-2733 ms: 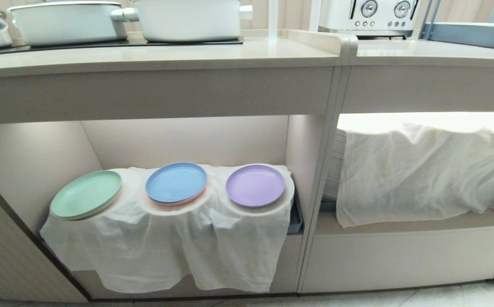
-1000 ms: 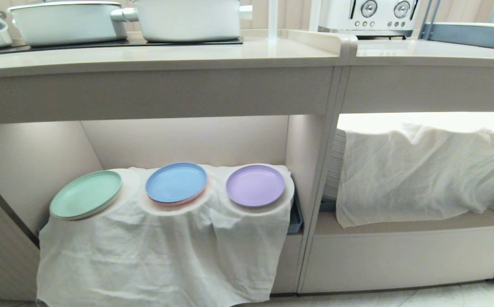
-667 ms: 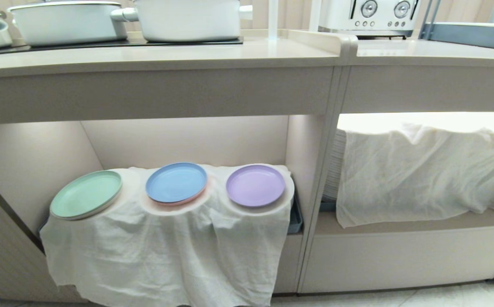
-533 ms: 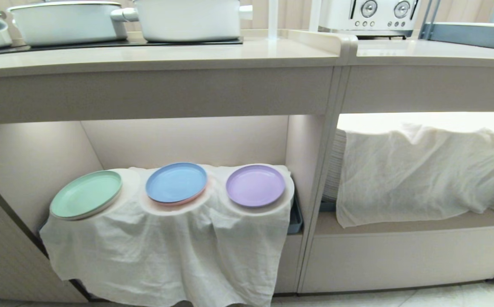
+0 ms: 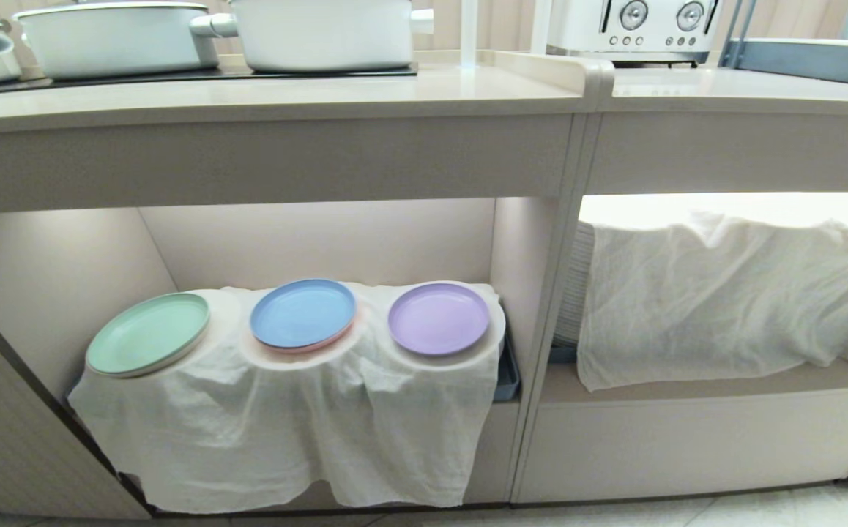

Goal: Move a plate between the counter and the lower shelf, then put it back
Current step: Pick up the plate in the cupboard

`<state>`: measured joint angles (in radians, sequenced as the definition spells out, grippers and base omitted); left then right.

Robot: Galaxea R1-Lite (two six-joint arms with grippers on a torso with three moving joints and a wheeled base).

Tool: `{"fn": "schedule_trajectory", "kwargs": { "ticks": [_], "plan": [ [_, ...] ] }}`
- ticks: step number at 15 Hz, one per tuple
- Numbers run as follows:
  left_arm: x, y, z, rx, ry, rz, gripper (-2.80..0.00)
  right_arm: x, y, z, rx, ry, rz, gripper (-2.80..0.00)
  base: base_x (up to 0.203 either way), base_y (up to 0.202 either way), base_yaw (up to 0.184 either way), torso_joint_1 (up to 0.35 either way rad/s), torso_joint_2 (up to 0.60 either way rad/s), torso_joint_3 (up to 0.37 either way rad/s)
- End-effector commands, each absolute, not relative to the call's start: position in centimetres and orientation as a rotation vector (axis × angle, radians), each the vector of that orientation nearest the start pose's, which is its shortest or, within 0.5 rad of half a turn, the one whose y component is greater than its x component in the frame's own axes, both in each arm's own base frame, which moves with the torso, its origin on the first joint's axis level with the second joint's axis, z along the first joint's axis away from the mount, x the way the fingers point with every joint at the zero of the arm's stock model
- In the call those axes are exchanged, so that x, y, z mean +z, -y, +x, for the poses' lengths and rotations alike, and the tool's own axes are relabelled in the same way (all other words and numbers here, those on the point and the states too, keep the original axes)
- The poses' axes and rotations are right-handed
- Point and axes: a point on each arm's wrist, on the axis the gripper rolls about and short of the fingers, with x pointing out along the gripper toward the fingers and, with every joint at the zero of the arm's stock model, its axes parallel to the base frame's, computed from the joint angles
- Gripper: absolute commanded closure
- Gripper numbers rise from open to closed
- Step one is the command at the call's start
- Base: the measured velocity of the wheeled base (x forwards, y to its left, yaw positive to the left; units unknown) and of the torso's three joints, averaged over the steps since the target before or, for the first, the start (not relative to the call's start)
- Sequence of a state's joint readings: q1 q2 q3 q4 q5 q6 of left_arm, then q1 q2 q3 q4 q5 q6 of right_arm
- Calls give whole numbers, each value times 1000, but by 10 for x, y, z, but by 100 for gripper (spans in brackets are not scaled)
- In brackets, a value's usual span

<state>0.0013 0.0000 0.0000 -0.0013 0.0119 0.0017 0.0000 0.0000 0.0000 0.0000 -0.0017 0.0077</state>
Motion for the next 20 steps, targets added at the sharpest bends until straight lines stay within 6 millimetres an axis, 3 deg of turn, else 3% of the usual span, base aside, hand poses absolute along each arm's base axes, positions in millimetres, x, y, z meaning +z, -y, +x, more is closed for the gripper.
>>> {"fn": "schedule_trajectory", "kwargs": {
  "ticks": [1, 20],
  "plan": [
    [76, 0, -23, 15, 0, 1, 0, 75, 0, -23, -2, 0, 8, 0, 0, 0, 0, 0, 0, 0],
    [76, 0, -23, 11, 0, 2, 0, 75, 0, -23, -2, 0, 8, 0, 0, 0, 0, 0, 0, 0]
  ]
}}
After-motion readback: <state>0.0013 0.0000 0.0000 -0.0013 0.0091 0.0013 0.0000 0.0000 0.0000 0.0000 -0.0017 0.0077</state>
